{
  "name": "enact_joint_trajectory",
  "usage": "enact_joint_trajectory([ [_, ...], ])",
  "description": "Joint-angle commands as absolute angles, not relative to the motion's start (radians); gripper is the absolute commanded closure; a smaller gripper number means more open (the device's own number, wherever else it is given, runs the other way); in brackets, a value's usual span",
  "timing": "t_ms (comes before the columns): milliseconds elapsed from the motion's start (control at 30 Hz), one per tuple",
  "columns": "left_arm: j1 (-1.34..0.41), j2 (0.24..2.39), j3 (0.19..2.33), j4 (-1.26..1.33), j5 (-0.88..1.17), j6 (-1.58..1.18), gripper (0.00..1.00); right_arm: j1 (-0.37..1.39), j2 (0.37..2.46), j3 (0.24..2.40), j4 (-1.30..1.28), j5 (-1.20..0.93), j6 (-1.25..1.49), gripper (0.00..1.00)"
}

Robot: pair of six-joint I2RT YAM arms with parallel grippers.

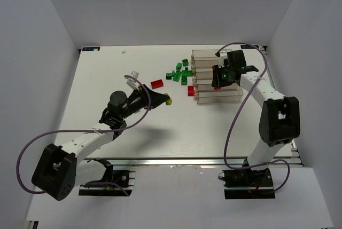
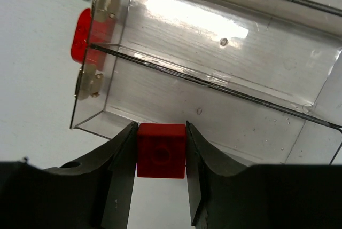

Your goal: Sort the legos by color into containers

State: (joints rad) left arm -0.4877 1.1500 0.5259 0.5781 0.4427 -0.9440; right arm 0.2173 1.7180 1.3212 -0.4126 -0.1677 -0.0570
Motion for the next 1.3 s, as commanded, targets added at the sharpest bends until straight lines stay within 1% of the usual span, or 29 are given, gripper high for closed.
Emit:
enact_joint_trajectory([
  [0, -0.509, 1.187, 0.586, 0.546, 0.431, -0.907, 1.0, 0.204, 1.744, 1.313, -0.402, -0.112, -0.078, 1.0],
  [67, -0.521, 1.206, 0.603, 0.537, 0.426, -0.899, 1.0, 0.199, 1.764, 1.319, -0.393, -0.106, -0.083, 0.95],
  [100, -0.531, 1.216, 0.621, 0.532, 0.423, -0.896, 1.0, 0.193, 1.772, 1.325, -0.396, -0.106, -0.084, 0.88],
  [133, -0.537, 1.238, 0.63, 0.529, 0.423, -0.888, 1.0, 0.192, 1.787, 1.33, -0.397, -0.109, -0.086, 0.85],
  [167, -0.541, 1.25, 0.643, 0.517, 0.419, -0.882, 1.0, 0.189, 1.793, 1.331, -0.4, -0.11, -0.089, 0.73],
  [233, -0.558, 1.285, 0.678, 0.502, 0.416, -0.864, 1.0, 0.183, 1.81, 1.341, -0.41, -0.123, -0.094, 0.58],
  [267, -0.563, 1.296, 0.69, 0.497, 0.413, -0.859, 1.0, 0.183, 1.813, 1.341, -0.413, -0.124, -0.095, 0.4],
  [300, -0.571, 1.308, 0.712, 0.494, 0.411, -0.851, 1.0, 0.181, 1.816, 1.342, -0.416, -0.135, -0.098, 0.34],
  [367, -0.578, 1.344, 0.733, 0.488, 0.411, -0.844, 1.0, 0.172, 1.815, 1.341, -0.414, -0.144, -0.098, 0.25],
  [500, -0.591, 1.396, 0.785, 0.474, 0.416, -0.828, 1.0, 0.144, 1.778, 1.362, -0.414, -0.205, -0.091, 0.24],
  [533, -0.592, 1.407, 0.807, 0.471, 0.416, -0.827, 1.0, 0.135, 1.764, 1.374, -0.411, -0.257, -0.094, 0.24],
  [633, -0.597, 1.459, 0.847, 0.462, 0.428, -0.816, 1.0, 0.106, 1.726, 1.377, -0.376, -0.288, -0.081, 0.26],
  [767, -0.601, 1.531, 0.925, 0.465, 0.439, -0.815, 1.0, 0.078, 1.744, 1.417, -0.439, -0.342, -0.087, 0.27],
  [800, -0.601, 1.548, 0.948, 0.462, 0.437, -0.81, 1.0, 0.068, 1.73, 1.417, -0.436, -0.368, -0.09, 0.3],
  [833, -0.601, 1.599, 0.978, 0.44, 0.436, -0.802, 1.0, 0.054, 1.717, 1.41, -0.422, -0.424, -0.095, 0.36],
  [900, -0.603, 1.669, 1.11, 0.396, 0.43, -0.773, 1.0, 0.012, 1.666, 1.373, -0.382, -0.509, -0.13, 0.89],
  [933, -0.607, 1.751, 1.165, 0.334, 0.428, -0.758, 1.0, 0.0, 1.648, 1.362, -0.37, -0.579, -0.147, 1.0],
  [967, -0.61, 1.796, 1.227, 0.295, 0.42, -0.741, 1.0, -0.043, 1.631, 1.35, -0.362, -0.628, -0.173, 1.0],
  [1000, -0.621, 1.839, 1.352, 0.246, 0.402, -0.714, 1.0, -0.055, 1.597, 1.326, -0.351, -0.674, -0.185, 1.0],
  [1033, -0.626, 1.883, 1.417, 0.154, 0.385, -0.703, 1.0, -0.066, 1.58, 1.313, -0.344, -0.724, -0.193, 1.0],
  [1067, -0.632, 1.976, 1.481, 0.112, 0.353, -0.692, 1.0, -0.078, 1.565, 1.299, -0.338, -0.732, -0.198, 1.0],
  [1100, -0.641, 2.021, 1.546, 0.071, 0.336, -0.678, 1.0, -0.084, 1.533, 1.272, -0.331, -0.739, -0.199, 1.0],
  [1133, -0.647, 2.064, 1.672, 0.002, 0.319, -0.669, 1.0, -0.089, 1.519, 1.258, -0.325, -0.748, -0.201, 1.0],
  [1167, -0.659, 2.15, 1.734, -0.047, 0.277, -0.661, 1.0, -0.098, 1.506, 1.244, -0.325, -0.75, -0.201, 1.0],
  [1233, -0.67, 2.227, 1.895, -0.127, 0.242, -0.64, 1.0, -0.106, 1.465, 1.209, -0.324, -0.771, -0.202, 1.0],
  [1267, -0.679, 2.288, 1.932, -0.132, 0.233, -0.635, 1.0, -0.11, 1.453, 1.198, -0.324, -0.778, -0.201, 1.0],
])
